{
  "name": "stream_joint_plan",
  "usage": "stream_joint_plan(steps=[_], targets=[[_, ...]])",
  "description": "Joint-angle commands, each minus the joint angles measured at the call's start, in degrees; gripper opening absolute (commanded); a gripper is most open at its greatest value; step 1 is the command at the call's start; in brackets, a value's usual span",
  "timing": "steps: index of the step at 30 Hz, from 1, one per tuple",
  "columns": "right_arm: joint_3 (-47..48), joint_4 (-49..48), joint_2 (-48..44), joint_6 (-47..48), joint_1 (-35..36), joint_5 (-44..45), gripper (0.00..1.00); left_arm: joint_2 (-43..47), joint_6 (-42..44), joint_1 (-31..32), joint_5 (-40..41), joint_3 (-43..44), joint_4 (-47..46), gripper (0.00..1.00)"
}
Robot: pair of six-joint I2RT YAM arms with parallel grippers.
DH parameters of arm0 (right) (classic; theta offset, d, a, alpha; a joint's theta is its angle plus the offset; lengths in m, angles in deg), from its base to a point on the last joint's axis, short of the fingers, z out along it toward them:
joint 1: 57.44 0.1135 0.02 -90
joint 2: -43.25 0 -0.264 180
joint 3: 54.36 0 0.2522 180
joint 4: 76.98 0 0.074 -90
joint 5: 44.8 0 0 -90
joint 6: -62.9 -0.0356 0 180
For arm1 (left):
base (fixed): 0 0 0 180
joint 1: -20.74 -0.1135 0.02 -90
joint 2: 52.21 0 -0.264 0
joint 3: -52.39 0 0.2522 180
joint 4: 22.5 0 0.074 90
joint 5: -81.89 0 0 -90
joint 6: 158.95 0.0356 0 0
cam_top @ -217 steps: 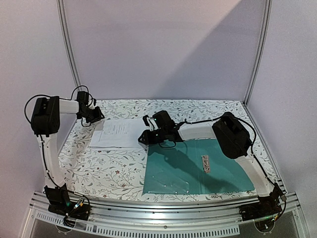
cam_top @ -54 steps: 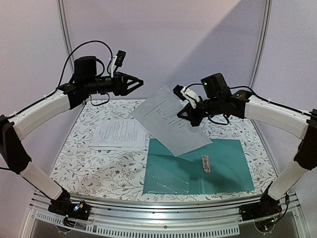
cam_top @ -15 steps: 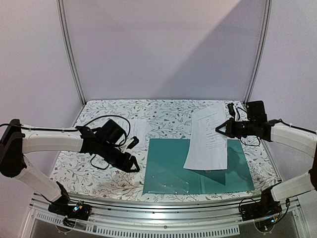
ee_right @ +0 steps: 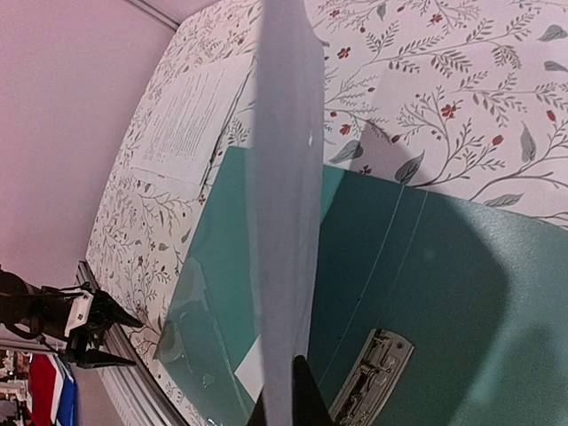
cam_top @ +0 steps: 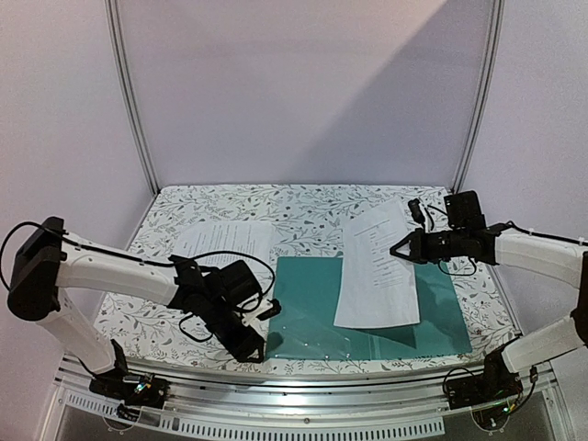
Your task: Put the files into the folder
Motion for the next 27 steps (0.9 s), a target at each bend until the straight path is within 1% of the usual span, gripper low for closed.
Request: stream_joint_plan(steps=[1,5,10,18,23,27], targets=[[1.16,1.49,1.32,1.03,1.82,-0.16,0.0,-1.62,1.0,2.81,6.71,3.19,3.7,0.62],[1.08,1.92,1.42,1.29,2.15,0.28,0.0,-4.29,0.8,6.26,13.02,5.59,5.65,0.62],[0.9,2.5,1.17,1.87,2.11,0.83,0.0,-6.56,-0.99,9.09,17.76,6.47,3.95,0.62],[1.12,2.48,0.35,2.66,2.11,0.18,0.0,-8.02,-4.09,9.49,19.55,6.13,0.09,0.62],[0.97,2.15,2.45,2.11,2.28,-1.61,0.0,-8.93,-4.96,9.52,20.71,5.59,-1.53,0.61],[0.47,-0.34,4.46,0.99,2.56,-2.23,0.0,-9.66,-5.35,9.52,20.41,4.93,-2.54,0.59]])
